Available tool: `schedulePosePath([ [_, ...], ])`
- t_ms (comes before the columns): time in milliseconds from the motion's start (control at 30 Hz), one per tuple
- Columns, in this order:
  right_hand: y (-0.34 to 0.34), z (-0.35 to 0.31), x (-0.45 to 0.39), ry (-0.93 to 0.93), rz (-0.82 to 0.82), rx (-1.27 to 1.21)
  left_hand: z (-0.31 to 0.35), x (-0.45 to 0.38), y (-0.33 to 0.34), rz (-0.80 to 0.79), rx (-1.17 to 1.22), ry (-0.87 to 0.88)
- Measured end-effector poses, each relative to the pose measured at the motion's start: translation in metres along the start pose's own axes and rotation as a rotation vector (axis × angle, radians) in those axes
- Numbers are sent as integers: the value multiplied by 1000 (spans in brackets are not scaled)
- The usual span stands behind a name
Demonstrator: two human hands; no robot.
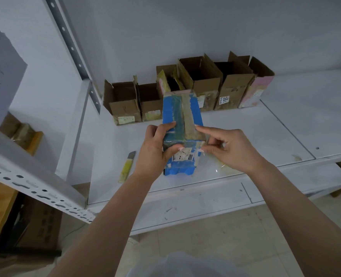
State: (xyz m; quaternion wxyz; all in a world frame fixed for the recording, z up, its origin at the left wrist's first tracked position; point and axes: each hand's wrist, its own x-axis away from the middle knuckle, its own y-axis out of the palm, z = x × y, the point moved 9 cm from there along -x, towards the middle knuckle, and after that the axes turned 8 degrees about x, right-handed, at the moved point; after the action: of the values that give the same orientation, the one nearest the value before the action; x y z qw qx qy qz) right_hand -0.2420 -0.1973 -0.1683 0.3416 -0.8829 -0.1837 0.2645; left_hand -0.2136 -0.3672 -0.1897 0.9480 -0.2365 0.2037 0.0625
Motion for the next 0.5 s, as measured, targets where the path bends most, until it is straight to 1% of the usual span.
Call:
schedulePosePath([
  [67, 4, -3, 2, -5, -44, 38, 0, 1, -1, 7, 13, -6],
  [167, 8, -3, 4, -18, -180, 51, -3, 0, -2, -10, 28, -22],
  [233, 9, 0, 4, -18, -216, 63, -5, -1, -1, -31, 41, -31],
  [267, 7, 0, 3, -7, -200, 52, -5, -1, -1, -37, 44, -29],
  [333, 1, 2, -2, 8, -104, 82, -5, -3, 0, -45, 45, -14],
  [400, -3, 0, -7, 2, -33, 235, -6, -4, 1, -51, 37, 1],
  [467, 2, -3, -10, -33, -48, 349, -6, -5, 0, -55, 13, 13],
  [500, 7, -4, -10, -57, -64, 358, -5, -5, 0, -55, -1, 22],
])
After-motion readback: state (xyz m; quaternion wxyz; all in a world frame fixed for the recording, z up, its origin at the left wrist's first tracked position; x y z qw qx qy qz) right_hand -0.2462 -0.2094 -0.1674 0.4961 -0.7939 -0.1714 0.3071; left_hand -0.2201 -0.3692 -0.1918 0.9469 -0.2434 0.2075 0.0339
